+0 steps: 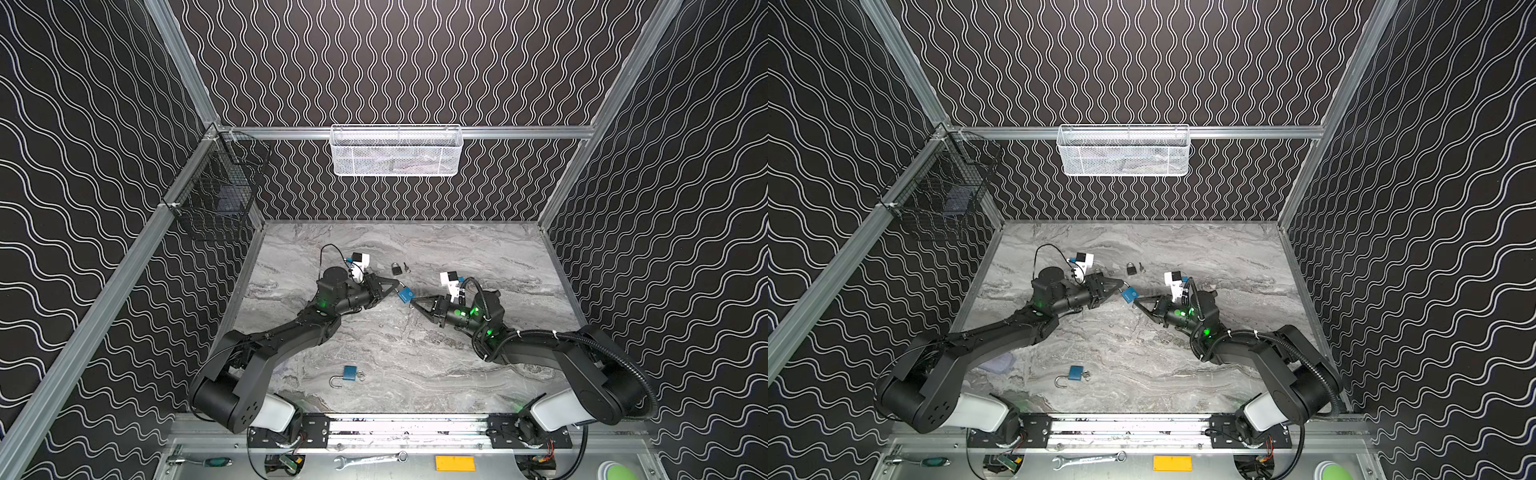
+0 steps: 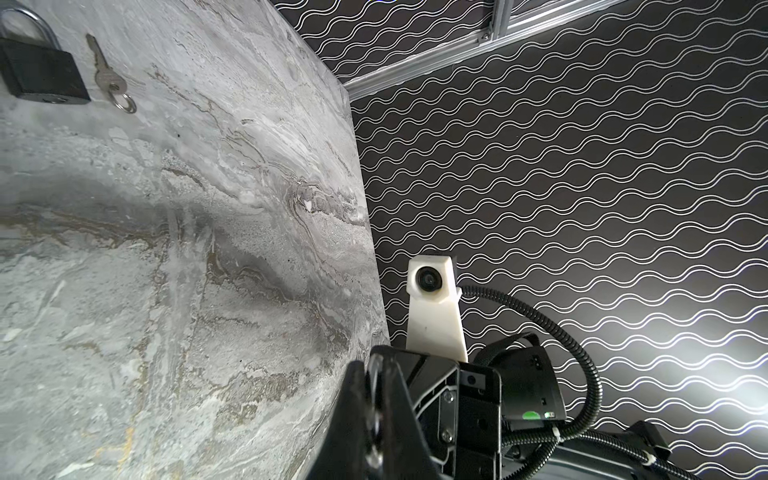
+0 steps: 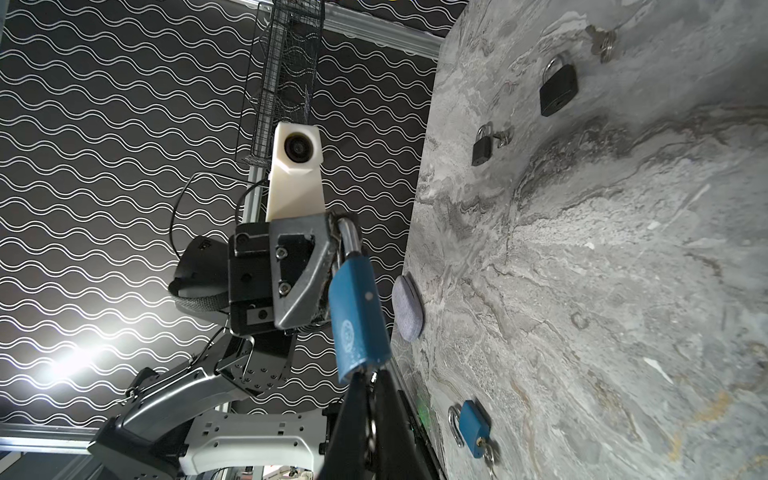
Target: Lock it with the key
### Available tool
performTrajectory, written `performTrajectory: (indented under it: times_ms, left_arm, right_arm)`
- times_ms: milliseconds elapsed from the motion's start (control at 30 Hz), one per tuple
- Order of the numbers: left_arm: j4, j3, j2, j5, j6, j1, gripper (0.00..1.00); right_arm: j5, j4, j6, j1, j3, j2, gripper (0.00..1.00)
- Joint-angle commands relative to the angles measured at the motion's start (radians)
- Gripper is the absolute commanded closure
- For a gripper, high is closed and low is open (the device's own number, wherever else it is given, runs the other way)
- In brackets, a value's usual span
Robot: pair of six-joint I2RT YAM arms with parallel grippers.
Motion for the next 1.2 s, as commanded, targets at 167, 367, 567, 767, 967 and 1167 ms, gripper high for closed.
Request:
performTrajectory:
  times_ms: [167, 367, 567, 767, 967, 1167]
  left_arm:
    - [0.063, 0.006, -0.001, -0.03, -0.01, 0.014, 1.0]
    - [0.101, 0.004, 0.024, -0.038, -0.03, 0.028, 1.0]
    - [0.127, 0.004, 0.035, -0.033, -0.045, 0.028, 1.0]
    - [0.101, 0.006, 0.029, 0.006, -0.026, 0.069, 1.0]
    - [0.026, 0.046, 0.042, 0.044, 0.02, 0.075, 1.0]
    - [-0.117, 0.191, 0.148, 0.099, 0.119, 0.074, 1.0]
  right_arm:
    - [0.019, -0.027, -0.04, 0.001, -0.008, -0.035, 1.0]
    - [0.014, -0.021, -0.037, 0.002, -0.022, -0.045, 1.0]
    - [0.013, -0.017, -0.039, 0.001, -0.046, -0.055, 1.0]
    - [0.004, -0.114, -0.084, -0.014, -0.083, -0.132, 1.0]
    - [0.011, -0.307, -0.175, -0.063, -0.081, -0.253, 1.0]
    - [-0.08, -0.503, -0.255, -0.261, -0.069, -0.351, 1.0]
